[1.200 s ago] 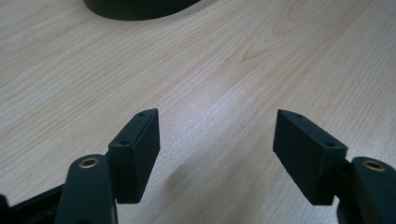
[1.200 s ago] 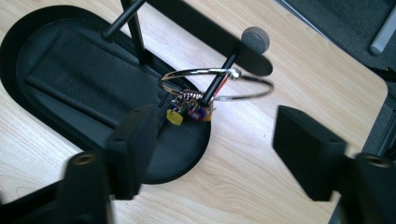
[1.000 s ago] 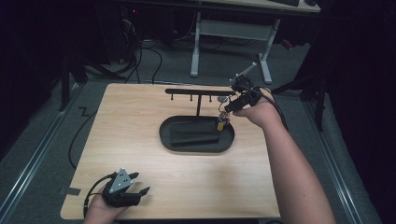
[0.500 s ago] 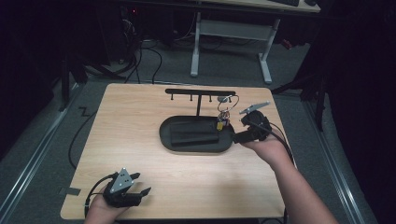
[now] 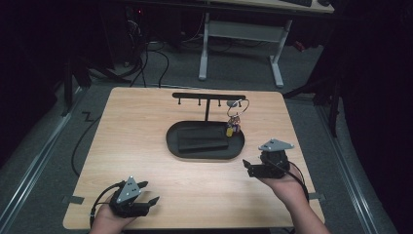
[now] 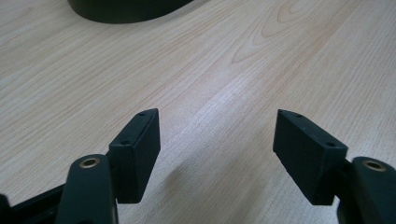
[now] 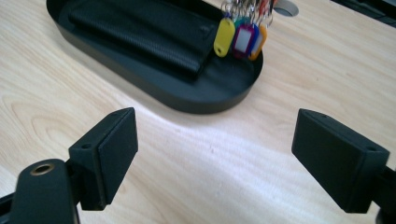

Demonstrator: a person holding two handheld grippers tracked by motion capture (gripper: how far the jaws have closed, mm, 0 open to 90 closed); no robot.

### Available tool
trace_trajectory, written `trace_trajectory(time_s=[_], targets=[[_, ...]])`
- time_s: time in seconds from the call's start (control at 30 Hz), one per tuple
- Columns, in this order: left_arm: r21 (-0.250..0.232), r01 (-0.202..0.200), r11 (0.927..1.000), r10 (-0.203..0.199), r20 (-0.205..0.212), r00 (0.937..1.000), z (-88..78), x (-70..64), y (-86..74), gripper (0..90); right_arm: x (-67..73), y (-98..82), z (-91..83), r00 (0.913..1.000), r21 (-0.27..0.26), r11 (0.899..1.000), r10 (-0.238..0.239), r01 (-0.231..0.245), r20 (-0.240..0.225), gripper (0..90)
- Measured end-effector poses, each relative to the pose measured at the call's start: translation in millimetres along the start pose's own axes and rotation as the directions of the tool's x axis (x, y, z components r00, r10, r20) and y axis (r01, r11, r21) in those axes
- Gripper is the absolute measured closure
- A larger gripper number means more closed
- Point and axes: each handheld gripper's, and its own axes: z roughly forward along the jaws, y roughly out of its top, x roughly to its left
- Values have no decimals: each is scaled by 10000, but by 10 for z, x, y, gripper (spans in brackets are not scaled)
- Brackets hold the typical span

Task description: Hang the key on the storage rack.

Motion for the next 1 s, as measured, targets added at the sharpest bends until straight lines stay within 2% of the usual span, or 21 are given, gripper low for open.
trace_trajectory(time_s=[0.1, 0.2, 0.27, 0.33, 0.37, 0.4, 0.47, 0.5, 0.53, 0.57, 0.6, 0.63, 0.83, 0.97, 1.0], targets=[[-102, -34, 9999, 35, 44, 10000, 4, -10, 4, 325, 23, -175, 2, 9999, -264, 9995, 161, -163, -57, 148], [-258, -52, 9997, 55, 100, 9999, 4, -27, 4, 326, 76, -393, -10, 9993, -1027, 9940, 368, -367, -9, 154], [-341, -74, 9994, 77, 99, 9999, -5, -43, 3, 327, 108, -508, -6, 9988, -1217, 9914, 459, -473, -143, 153], [-447, -60, 9990, 64, 73, 10000, -12, -65, -4, 327, 149, -694, 16, 9957, -1405, 9861, 843, -891, -395, 153], [-443, -25, 9990, 29, 81, 10000, -13, -71, -7, 327, 156, -760, 18, 9950, -1417, 9854, 883, -941, -471, 152], [-421, 64, 9991, -58, 135, 9999, -11, -79, -13, 327, 166, -833, 13, 9942, -1467, 9838, 972, -1030, -457, 151], [-395, 147, 9991, -141, 162, 9998, -2, -95, -20, 326, 189, -1101, -43, 9931, -1945, 9742, 1172, -1148, 6, 157], [-352, 142, 9993, -136, 165, 9998, 3, -104, -16, 326, 187, -1175, -70, 9932, -2093, 9714, 1163, -1124, 64, 156], [-382, 134, 9992, -129, 142, 9998, 10, -113, -9, 326, 171, -1216, -121, 9919, -2070, 9702, 1269, -1259, -85, 156], [-431, 142, 9990, -137, 128, 9998, 17, -122, 3, 326, 152, -1233, -184, 9892, -2179, 9650, 1447, -1462, -229, 156], [-419, 145, 9990, -140, 115, 9998, 18, -130, 14, 326, 135, -1265, -242, 9862, -2493, 9543, 1623, -1649, -311, 156], [-467, 137, 9988, -134, 83, 9999, 17, -143, 21, 326, 127, -1286, -263, 9841, -2512, 9516, 1743, -1773, -343, 156], [-433, -200, 9989, 189, -239, 9995, -64, -202, 0, 325, 81, -1289, -188, 9816, -2286, 9547, 1884, -1907, -321, 156], [-636, -56, 9980, 42, -224, 9997, -103, -134, -5, 325, 116, -1314, -114, 9824, -1923, 9634, 1835, -1868, -350, 156], [-643, -34, 9979, 20, -207, 9998, -101, -121, -1, 325, 126, -1323, -100, 9844, -1775, 9682, 1724, -1761, -364, 155]])
